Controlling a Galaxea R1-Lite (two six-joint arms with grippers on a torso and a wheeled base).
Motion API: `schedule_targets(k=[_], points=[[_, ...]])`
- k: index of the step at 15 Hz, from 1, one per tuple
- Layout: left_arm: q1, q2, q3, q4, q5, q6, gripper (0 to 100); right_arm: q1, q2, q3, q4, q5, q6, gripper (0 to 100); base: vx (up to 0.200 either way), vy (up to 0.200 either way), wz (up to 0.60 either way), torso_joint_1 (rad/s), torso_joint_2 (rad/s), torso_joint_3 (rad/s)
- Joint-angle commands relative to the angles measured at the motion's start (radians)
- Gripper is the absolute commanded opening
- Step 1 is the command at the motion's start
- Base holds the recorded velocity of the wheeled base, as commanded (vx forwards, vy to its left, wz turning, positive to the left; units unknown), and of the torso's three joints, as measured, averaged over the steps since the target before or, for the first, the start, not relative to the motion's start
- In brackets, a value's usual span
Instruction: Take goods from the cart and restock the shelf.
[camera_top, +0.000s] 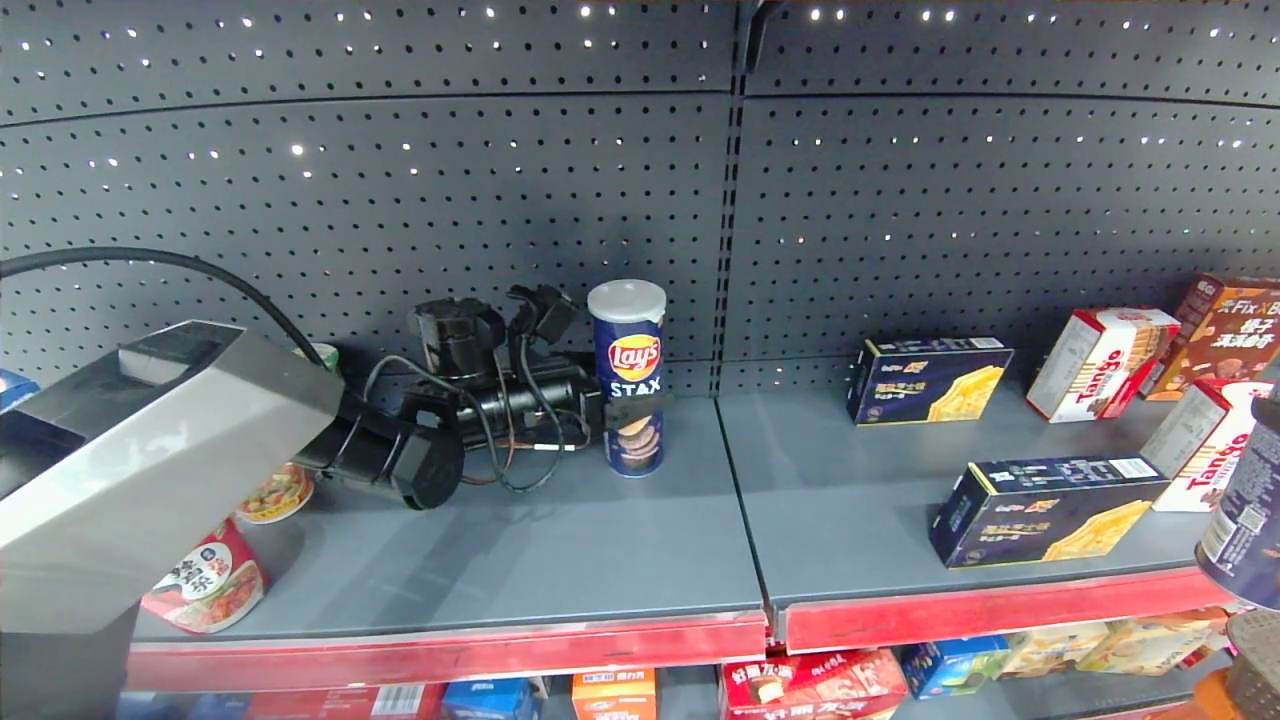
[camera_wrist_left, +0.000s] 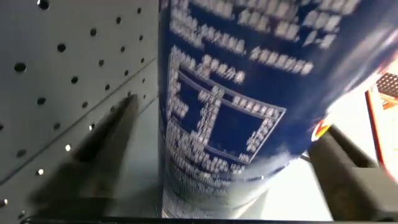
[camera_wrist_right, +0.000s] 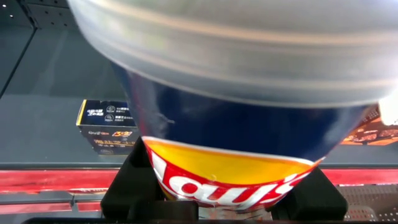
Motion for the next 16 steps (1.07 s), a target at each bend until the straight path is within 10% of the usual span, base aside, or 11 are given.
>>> schedule_targets(k=[1,9,16], points=[[-0.003,0.025,-0.011,-0.030,0.006,0.008,0,0.001,-0.002,0.003,0.000,0.000,-0.001,0,0.000,0.000,0.00,0.000,0.00,0.000],[-0.026,-0.091,0.091,0.005,0.054,0.002,0,0.001,-0.002,0.007,0.001,0.000,-0.001,0,0.000,0.000,0.00,0.000,0.00,0.000],[-0.049,-0.284,0.400,-0.137,0.052,0.002,0,0.002,-0.026,0.026,0.001,0.000,-0.001,0,0.000,0.000,0.00,0.000,0.00,0.000]])
